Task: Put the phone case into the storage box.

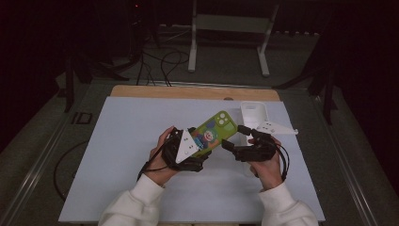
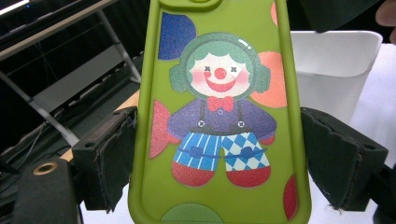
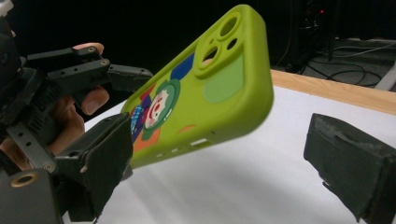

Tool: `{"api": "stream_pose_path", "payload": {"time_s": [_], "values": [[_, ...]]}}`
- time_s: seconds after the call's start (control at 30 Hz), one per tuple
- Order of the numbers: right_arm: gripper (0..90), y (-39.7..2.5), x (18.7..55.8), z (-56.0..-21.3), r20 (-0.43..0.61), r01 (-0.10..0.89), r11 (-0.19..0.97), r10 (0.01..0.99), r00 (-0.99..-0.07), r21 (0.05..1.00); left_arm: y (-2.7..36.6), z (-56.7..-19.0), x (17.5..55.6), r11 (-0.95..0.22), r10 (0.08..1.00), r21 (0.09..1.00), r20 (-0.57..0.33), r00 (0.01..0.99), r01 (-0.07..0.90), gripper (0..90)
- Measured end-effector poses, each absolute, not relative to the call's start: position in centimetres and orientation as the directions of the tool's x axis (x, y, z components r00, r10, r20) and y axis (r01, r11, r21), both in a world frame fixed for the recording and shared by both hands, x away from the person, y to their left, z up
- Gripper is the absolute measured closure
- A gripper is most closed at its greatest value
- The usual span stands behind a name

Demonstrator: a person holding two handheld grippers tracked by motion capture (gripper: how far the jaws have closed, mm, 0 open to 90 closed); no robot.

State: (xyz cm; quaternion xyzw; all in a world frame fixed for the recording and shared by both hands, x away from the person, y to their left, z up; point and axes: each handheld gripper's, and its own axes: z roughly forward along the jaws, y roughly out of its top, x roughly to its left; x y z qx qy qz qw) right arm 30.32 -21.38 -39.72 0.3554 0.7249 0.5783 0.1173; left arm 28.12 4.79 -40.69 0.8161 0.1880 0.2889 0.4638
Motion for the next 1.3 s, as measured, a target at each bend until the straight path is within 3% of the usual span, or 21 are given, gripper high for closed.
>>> {"api": "stream_pose_path", "payload": {"time_s": [0.37, 0.63, 0.9, 1.07, 1.3], "values": [[16.4, -20.7, 30.5, -39.5, 0.273, 0.403, 0.065, 0.636, -0.722, 0.913, 4.2, -40.9, 27.6, -0.486, 0.557, 0.874, 0.294, 0.777, 0.017, 16.2], [44.5, -20.3, 30.6, -39.4, 0.311, 0.434, 0.058, 0.613, -0.726, 0.899, 4.0, -41.1, 27.3, -0.482, 0.543, 0.876, 0.298, 0.785, 0.001, 16.2], [66.2, -20.6, 30.7, -39.4, 0.384, 0.474, 0.022, 0.553, -0.739, 0.880, 3.9, -41.6, 27.3, -0.484, 0.538, 0.875, 0.303, 0.787, -0.006, 16.1], [77.6, -20.2, 30.5, -39.4, 0.398, 0.489, 0.035, 0.532, -0.748, 0.872, 3.6, -42.0, 27.3, -0.495, 0.533, 0.869, 0.307, 0.789, -0.004, 16.0], [85.7, -19.6, 30.1, -39.0, 0.395, 0.495, 0.061, 0.521, -0.757, 0.867, 3.5, -42.2, 27.5, -0.503, 0.538, 0.864, 0.300, 0.788, 0.015, 15.7]]}}
